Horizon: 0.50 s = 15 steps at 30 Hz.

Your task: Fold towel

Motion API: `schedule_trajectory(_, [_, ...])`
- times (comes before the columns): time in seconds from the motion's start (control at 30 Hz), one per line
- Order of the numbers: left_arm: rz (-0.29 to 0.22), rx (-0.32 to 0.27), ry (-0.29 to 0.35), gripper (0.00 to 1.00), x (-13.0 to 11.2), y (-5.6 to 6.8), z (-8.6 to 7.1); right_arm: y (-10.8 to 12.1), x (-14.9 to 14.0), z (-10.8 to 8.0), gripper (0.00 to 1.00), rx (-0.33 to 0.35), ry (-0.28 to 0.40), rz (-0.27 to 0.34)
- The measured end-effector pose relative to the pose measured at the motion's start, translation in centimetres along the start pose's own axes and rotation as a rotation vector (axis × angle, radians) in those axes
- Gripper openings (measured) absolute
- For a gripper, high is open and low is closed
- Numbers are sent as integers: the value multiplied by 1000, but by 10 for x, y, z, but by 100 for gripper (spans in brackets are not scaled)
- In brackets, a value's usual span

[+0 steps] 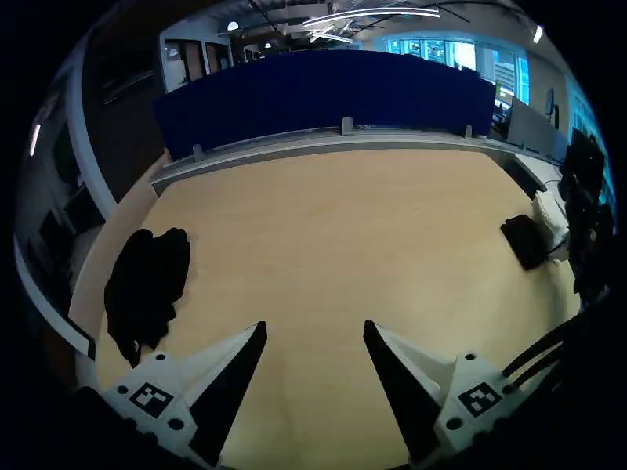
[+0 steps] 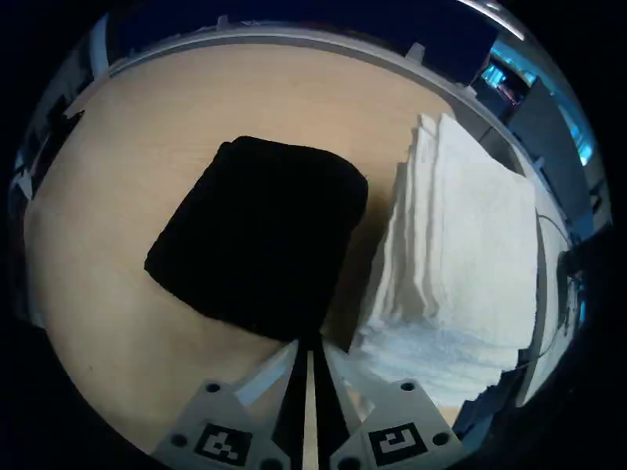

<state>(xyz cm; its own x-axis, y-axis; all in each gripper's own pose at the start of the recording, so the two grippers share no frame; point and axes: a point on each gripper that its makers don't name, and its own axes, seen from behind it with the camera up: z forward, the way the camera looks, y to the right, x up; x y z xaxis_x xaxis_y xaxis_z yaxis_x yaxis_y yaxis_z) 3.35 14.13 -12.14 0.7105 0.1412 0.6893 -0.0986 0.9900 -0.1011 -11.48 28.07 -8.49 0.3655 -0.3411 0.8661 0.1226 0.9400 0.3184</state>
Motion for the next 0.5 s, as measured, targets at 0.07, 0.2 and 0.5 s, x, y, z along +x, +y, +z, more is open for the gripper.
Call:
schedule_trajectory(0.07, [1,0,0,91,0,0,0,0,0,-1,5,-1,1,0])
schedule_trajectory(0.2, [0,-1,1,91,1,-1,0,1,0,-3,7,-4,4,2])
schedule_trajectory(0.5, [3,-4,2,92,2,0,0,3,0,-8,15,-11,10,2])
